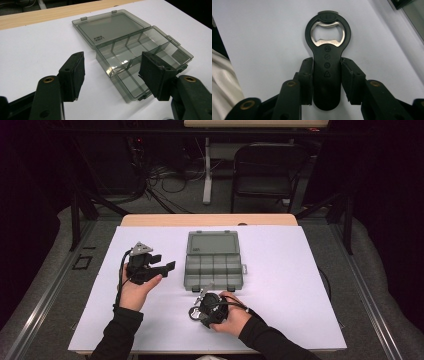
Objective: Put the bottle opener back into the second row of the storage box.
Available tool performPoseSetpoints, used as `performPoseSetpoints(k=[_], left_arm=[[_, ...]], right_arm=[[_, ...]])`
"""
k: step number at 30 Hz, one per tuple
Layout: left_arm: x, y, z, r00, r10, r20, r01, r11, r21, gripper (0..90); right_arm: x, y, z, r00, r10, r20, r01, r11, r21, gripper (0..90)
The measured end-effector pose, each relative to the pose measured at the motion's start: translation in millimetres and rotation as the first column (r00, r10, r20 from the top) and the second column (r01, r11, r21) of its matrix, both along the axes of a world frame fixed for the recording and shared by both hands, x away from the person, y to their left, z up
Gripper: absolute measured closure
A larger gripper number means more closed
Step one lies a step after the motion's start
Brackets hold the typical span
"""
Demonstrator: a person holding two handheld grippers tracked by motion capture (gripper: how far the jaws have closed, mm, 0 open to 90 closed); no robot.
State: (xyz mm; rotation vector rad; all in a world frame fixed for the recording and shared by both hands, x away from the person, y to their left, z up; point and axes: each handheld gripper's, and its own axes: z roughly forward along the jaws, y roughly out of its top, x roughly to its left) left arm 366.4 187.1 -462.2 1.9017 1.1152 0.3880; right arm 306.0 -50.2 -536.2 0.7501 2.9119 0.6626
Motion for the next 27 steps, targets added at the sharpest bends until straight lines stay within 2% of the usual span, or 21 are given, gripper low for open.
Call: performPoseSetpoints(k=[9, 18, 27], left_arm=[[0.4, 0.9, -0.6, 1.0000, 0.002, -0.002, -0.002, 1.0000, -0.004, 36.6], [1.2, 2.2, -1.4, 1.0000, 0.006, -0.003, -0.006, 1.0000, -0.006, 36.7], [1.4, 2.9, -1.4, 1.0000, 0.003, -0.006, -0.003, 0.9999, -0.014, 36.7]], right_arm=[[4.0, -0.1, 0.5, 0.9996, 0.007, -0.026, -0.007, 1.000, 0.002, 64.9], [5.4, -1.0, 1.0, 0.9993, 0.015, -0.033, -0.015, 1.000, 0.004, 64.9], [9.9, -4.8, 9.1, 0.9983, 0.024, -0.054, -0.021, 0.999, 0.045, 65.0]])
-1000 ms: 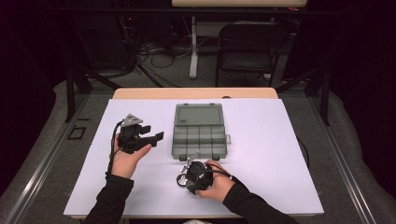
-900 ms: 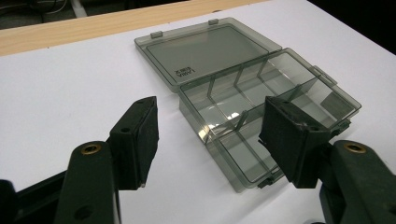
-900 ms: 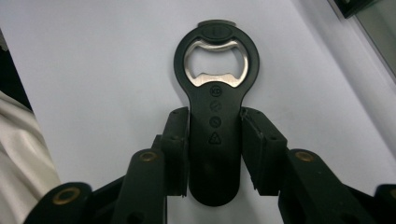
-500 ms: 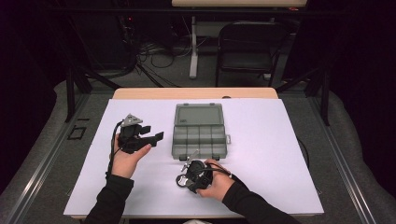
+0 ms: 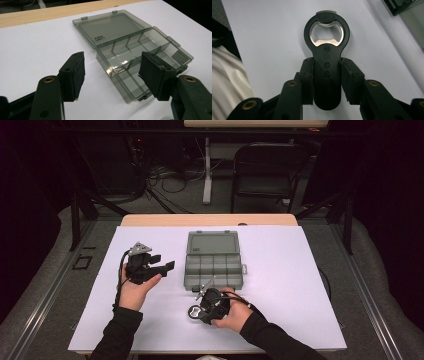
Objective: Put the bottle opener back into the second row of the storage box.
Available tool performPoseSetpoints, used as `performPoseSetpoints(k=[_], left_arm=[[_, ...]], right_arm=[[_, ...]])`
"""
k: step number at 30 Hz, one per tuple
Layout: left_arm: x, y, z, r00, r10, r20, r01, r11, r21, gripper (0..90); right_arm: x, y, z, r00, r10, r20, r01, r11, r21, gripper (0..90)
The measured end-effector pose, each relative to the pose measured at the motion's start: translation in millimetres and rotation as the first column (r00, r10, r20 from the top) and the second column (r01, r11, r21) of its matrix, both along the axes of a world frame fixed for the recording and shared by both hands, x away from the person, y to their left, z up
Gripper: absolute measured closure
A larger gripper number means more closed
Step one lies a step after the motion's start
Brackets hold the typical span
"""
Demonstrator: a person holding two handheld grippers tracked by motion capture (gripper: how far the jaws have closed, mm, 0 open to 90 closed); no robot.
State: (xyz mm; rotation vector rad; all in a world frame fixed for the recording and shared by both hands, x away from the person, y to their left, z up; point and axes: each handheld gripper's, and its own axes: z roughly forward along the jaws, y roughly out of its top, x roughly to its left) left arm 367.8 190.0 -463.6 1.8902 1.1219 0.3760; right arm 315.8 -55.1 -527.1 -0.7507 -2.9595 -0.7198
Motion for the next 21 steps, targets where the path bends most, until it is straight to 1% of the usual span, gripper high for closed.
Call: performPoseSetpoints(k=[5, 6, 8, 11, 12, 14, 15, 16, 18, 19, 21], left_arm=[[-0.4, 0.9, 0.5, 1.0000, 0.005, 0.002, -0.005, 1.0000, -0.004, 36.7], [-0.3, 1.1, 0.5, 1.0000, 0.006, 0.003, -0.006, 1.0000, -0.004, 36.7], [-0.1, 1.3, 0.3, 1.0000, 0.005, 0.002, -0.005, 1.0000, -0.005, 36.7], [0.1, 1.3, 0.0, 1.0000, 0.007, 0.000, -0.007, 1.0000, -0.005, 36.7], [0.2, 1.4, 0.0, 1.0000, 0.007, 0.000, -0.007, 1.0000, -0.003, 36.7], [0.1, 1.3, 0.1, 1.0000, 0.007, 0.001, -0.007, 1.0000, -0.005, 36.7], [0.1, 1.2, 0.1, 1.0000, 0.007, 0.001, -0.007, 1.0000, -0.004, 36.7], [-0.1, 1.0, 0.2, 1.0000, 0.007, 0.001, -0.007, 1.0000, -0.003, 36.7], [-0.2, 0.9, 0.4, 1.0000, 0.007, 0.003, -0.007, 1.0000, -0.004, 36.7], [-0.1, 0.9, 0.5, 1.0000, 0.007, 0.003, -0.007, 1.0000, -0.005, 36.7], [0.0, 1.3, 0.5, 1.0000, 0.007, 0.003, -0.007, 1.0000, -0.006, 36.7]], right_arm=[[5.6, -5.5, 13.3, 0.9996, 0.018, 0.022, -0.018, 1.000, 0.002, 64.9], [7.6, -7.6, 16.8, 0.9994, 0.025, 0.026, -0.025, 1.000, -0.005, 64.9], [11.2, -11.1, 22.3, 0.9992, 0.025, 0.032, -0.025, 1.000, 0.002, 65.0], [16.8, -16.3, 31.0, 0.9990, 0.023, 0.038, -0.023, 1.000, 0.000, 64.9], [19.8, -18.4, 33.8, 0.9986, 0.031, 0.042, -0.031, 1.000, -0.003, 64.9], [24.6, -21.5, 38.6, 0.9987, 0.023, 0.045, -0.023, 1.000, 0.008, 64.9], [27.9, -23.5, 40.8, 0.9981, 0.028, 0.055, -0.029, 1.000, 0.004, 64.9], [29.9, -24.5, 43.0, 0.9986, 0.018, 0.050, -0.018, 1.000, 0.005, 64.9], [35.6, -27.6, 46.9, 0.9986, 0.016, 0.050, -0.017, 1.000, 0.005, 64.9], [38.3, -28.9, 48.7, 0.9981, 0.023, 0.057, -0.023, 1.000, 0.003, 64.9], [43.7, -31.3, 52.8, 0.9980, 0.018, 0.061, -0.019, 1.000, 0.005, 64.9]])
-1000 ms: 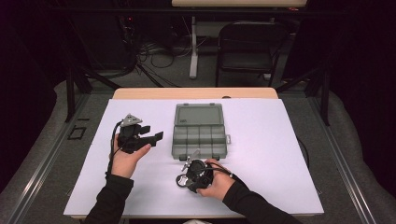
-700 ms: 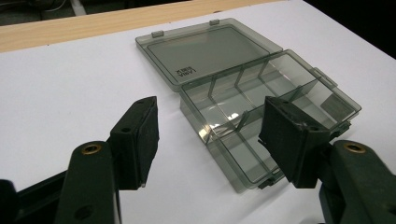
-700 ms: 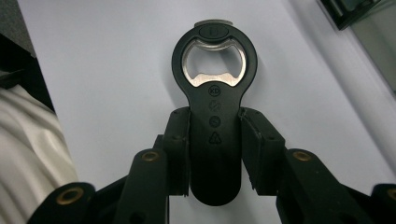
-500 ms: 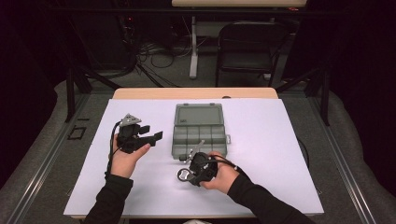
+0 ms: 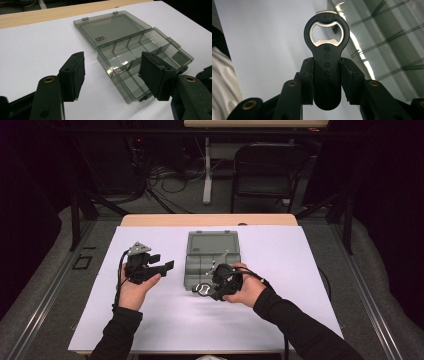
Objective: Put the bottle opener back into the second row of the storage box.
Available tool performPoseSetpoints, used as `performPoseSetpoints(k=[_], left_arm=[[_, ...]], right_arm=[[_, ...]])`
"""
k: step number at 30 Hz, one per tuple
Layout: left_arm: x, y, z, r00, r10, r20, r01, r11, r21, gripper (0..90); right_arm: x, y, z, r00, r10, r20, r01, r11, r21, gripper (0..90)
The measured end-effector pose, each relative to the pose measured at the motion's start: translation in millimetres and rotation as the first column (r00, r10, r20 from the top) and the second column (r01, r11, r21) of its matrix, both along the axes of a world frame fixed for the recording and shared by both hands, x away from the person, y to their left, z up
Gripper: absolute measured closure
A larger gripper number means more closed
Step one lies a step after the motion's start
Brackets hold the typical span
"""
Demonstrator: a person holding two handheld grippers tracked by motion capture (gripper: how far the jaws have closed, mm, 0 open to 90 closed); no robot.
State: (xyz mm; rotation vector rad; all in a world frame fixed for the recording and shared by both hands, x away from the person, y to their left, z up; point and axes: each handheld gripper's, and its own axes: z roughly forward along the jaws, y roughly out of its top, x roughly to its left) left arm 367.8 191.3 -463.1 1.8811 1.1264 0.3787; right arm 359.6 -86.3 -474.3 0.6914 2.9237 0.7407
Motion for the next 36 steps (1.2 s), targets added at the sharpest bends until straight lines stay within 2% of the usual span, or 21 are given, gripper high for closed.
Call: performPoseSetpoints(k=[2, 4, 8, 13, 23, 29, 36], left_arm=[[0.0, 0.1, -0.1, 1.0000, 0.000, 0.000, 0.000, 1.0000, 0.001, 36.7], [-0.2, 0.0, 0.1, 1.0000, 0.001, 0.001, -0.001, 1.0000, 0.001, 36.7], [-0.4, -0.1, 0.5, 1.0000, 0.000, 0.001, 0.000, 1.0000, 0.001, 36.7], [-0.1, -0.3, -0.1, 1.0000, 0.001, -0.001, -0.001, 1.0000, 0.002, 36.7], [0.5, -0.5, -0.8, 1.0000, -0.002, -0.003, 0.002, 1.0000, 0.006, 36.7], [0.7, 0.0, -1.0, 1.0000, 0.001, -0.003, -0.001, 1.0000, 0.002, 36.7], [0.9, 0.1, -1.2, 1.0000, -0.003, -0.004, 0.004, 1.0000, 0.008, 36.7]], right_arm=[[5.3, -2.1, 3.4, 1.0000, -0.005, -0.002, 0.005, 1.000, 0.007, 64.9], [9.6, -3.3, 6.5, 0.9999, -0.003, 0.016, 0.003, 1.000, -0.007, 64.9], [16.8, -4.8, 10.5, 0.9997, 0.000, 0.025, 0.001, 1.000, -0.021, 64.9], [23.8, -4.2, 12.7, 0.9994, 0.000, 0.035, 0.001, 1.000, -0.015, 64.9], [40.0, -5.3, 4.3, 0.9986, 0.025, 0.047, -0.024, 0.999, -0.036, 64.9], [49.8, -5.2, 1.9, 0.9928, 0.096, 0.071, -0.092, 0.994, -0.065, 64.9], [56.6, -4.5, -0.8, 0.9890, 0.129, 0.072, -0.124, 0.989, -0.079, 64.9]])
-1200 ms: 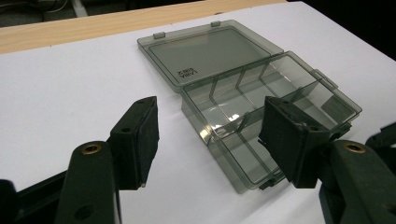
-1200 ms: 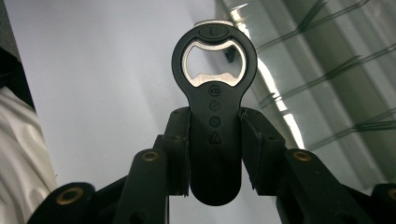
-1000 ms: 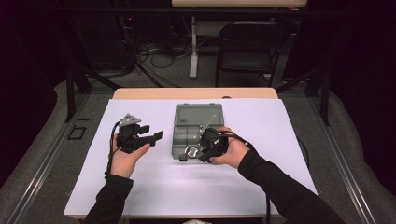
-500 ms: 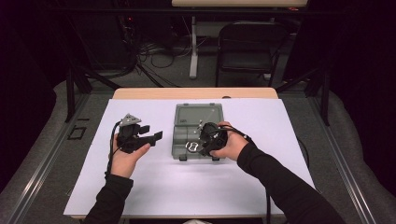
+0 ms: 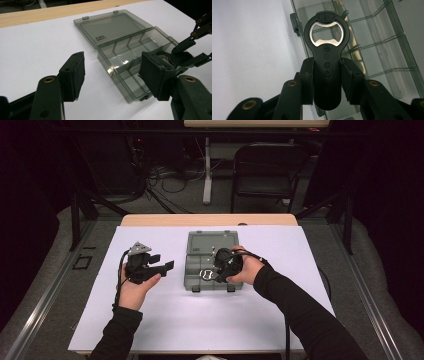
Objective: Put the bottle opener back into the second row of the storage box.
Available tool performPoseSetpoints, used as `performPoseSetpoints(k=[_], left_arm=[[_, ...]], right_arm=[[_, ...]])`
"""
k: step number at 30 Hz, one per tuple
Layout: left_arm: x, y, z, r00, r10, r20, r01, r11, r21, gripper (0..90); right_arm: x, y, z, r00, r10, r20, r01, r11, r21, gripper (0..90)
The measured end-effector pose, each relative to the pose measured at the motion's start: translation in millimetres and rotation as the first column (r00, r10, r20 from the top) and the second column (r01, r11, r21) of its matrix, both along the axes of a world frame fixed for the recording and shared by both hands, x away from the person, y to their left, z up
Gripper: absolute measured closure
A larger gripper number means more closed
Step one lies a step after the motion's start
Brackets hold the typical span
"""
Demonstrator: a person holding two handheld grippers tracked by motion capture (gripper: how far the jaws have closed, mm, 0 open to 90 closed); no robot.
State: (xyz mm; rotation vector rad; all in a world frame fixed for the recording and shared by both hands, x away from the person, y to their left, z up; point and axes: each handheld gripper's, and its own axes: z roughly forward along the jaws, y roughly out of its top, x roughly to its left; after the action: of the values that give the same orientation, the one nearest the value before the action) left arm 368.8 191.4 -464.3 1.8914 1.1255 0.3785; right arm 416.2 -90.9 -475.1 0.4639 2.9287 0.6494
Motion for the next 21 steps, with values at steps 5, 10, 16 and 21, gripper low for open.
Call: performPoseSetpoints(k=[5, 10, 16, 21], left_arm=[[0.2, 0.2, -0.4, 1.0000, 0.003, -0.002, -0.003, 1.0000, -0.002, 36.7], [0.4, 0.7, -0.6, 1.0000, 0.005, -0.002, -0.005, 1.0000, -0.004, 36.7], [0.6, 1.2, -1.0, 1.0000, 0.006, -0.003, -0.006, 1.0000, -0.005, 36.8], [0.6, 1.4, -1.0, 1.0000, 0.007, -0.005, -0.007, 1.0000, -0.004, 36.7]], right_arm=[[4.4, -0.8, -5.1, 0.9999, 0.016, -0.005, -0.016, 1.000, 0.011, 64.9], [8.0, -1.8, -11.9, 0.9989, 0.046, -0.009, -0.046, 0.999, 0.007, 64.8], [13.6, -4.3, -17.8, 0.9985, 0.053, -0.012, -0.053, 0.999, 0.006, 64.8], [15.4, -3.8, -20.7, 0.9985, 0.049, -0.024, -0.049, 0.999, 0.002, 64.8]])
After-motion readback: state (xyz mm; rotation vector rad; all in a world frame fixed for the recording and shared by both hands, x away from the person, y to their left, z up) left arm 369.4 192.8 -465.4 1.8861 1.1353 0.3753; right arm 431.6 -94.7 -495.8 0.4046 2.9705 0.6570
